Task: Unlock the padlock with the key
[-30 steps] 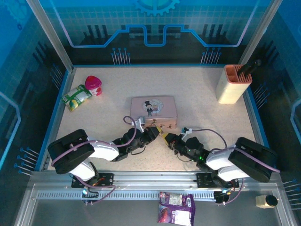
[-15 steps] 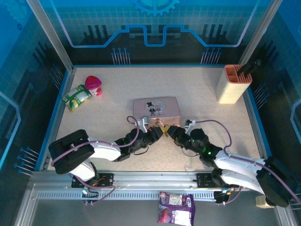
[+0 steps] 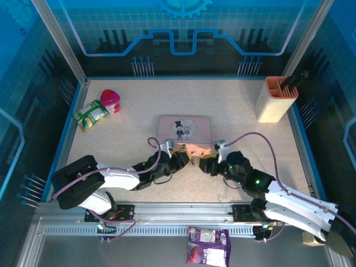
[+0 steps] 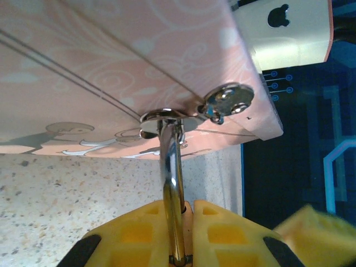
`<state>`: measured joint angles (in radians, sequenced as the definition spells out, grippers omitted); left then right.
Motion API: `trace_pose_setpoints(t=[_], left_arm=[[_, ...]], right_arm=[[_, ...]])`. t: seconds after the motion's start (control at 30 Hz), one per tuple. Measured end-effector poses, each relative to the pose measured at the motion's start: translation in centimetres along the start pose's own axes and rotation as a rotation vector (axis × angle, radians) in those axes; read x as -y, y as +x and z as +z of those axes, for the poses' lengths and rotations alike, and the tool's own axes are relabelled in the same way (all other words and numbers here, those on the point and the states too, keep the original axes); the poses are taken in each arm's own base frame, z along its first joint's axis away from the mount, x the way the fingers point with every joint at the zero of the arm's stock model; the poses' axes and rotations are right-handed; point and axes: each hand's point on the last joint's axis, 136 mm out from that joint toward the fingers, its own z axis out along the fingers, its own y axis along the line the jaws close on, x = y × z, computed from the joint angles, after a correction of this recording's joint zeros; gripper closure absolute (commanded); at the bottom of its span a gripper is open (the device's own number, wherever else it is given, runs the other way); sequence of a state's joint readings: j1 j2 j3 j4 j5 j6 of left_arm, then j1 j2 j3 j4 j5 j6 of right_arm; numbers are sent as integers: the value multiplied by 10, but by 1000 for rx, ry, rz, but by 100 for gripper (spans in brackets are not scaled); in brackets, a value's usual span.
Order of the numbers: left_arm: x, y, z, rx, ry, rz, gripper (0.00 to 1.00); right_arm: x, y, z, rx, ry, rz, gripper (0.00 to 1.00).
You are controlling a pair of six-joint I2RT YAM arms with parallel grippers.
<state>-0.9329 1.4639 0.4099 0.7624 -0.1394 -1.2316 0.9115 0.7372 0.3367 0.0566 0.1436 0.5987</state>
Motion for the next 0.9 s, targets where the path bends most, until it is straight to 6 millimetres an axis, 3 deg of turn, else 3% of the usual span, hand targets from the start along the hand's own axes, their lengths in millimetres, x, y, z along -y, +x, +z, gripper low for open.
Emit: trace_pose_setpoints(t=[0.13,0.33,0.53,0.9], left_arm=[[-6,-3,-4,4,-20,-3,100],[-11,-6,-10,7,-37,-6,100],[-14,-5,-12,6,-46,-5,100],[-16,-4,-13,3,-53,-5,100]], right_arm=[[-22,24,7,-23,-50,-295,57],[-6,41,25,-39,19,-508,58],[0,51,37,-63,43,-592,68],[-9,46,53,-52,62,-650,67]])
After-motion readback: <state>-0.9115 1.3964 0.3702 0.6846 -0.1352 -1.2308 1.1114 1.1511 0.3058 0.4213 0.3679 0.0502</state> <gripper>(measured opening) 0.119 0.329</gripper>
